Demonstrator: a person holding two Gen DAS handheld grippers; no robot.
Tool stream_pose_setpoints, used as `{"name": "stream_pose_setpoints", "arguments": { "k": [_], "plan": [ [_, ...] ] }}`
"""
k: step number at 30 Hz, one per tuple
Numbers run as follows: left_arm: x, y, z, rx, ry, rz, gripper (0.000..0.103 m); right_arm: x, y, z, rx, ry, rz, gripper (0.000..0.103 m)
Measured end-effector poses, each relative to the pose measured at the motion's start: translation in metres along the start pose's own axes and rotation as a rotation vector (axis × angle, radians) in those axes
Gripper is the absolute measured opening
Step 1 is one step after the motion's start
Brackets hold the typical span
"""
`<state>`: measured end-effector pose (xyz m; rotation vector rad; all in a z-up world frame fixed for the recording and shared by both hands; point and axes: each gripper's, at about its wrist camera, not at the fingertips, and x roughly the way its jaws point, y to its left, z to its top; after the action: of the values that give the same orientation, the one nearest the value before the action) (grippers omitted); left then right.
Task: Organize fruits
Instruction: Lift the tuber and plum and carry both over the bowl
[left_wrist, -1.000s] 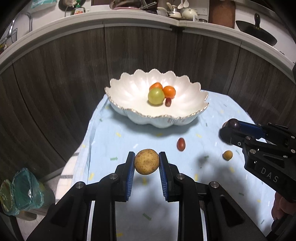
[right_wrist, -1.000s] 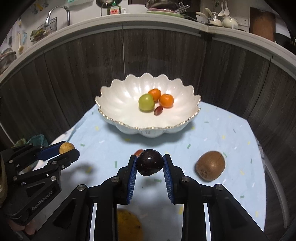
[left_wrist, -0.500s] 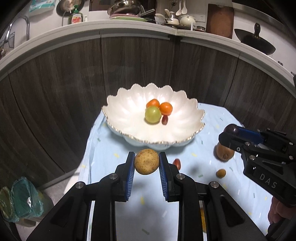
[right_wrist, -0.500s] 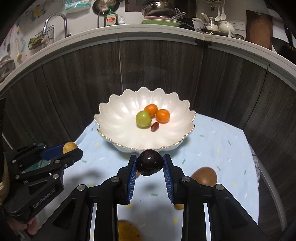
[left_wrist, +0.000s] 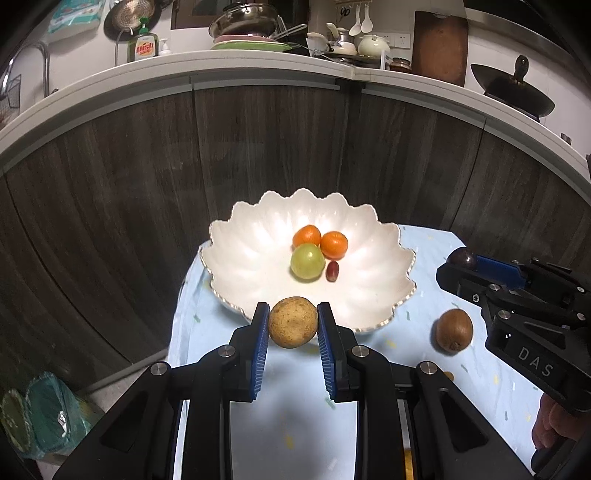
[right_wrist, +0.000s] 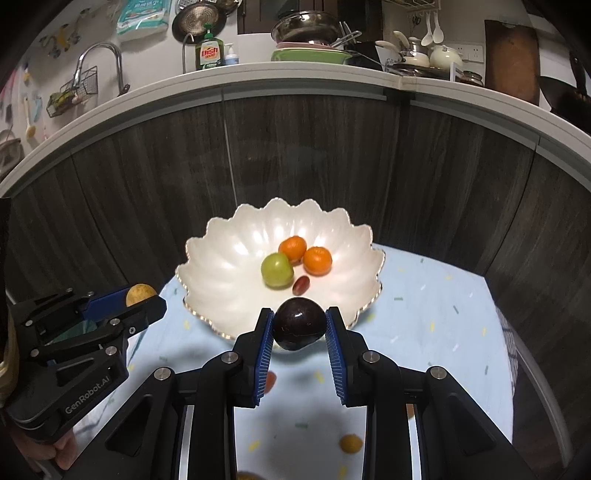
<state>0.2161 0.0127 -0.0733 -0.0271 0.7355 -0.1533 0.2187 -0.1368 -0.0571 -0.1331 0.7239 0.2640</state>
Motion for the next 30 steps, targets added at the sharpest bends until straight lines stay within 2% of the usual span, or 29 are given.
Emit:
{"name": "stream_pose_setpoints", "arguments": {
  "k": [13,30],
  "plan": [
    [0.033,0.018,0.027,-0.001,0.008,0.025,0.026,0.028,0.002,0.028,-0.015,0.003,-0.003,0.030],
    [0.081,0.024,0.028,0.005,0.078,0.017,0.026,0.076,-0.004,0.025,0.007,0.103,-0.006,0.030]
  ]
}}
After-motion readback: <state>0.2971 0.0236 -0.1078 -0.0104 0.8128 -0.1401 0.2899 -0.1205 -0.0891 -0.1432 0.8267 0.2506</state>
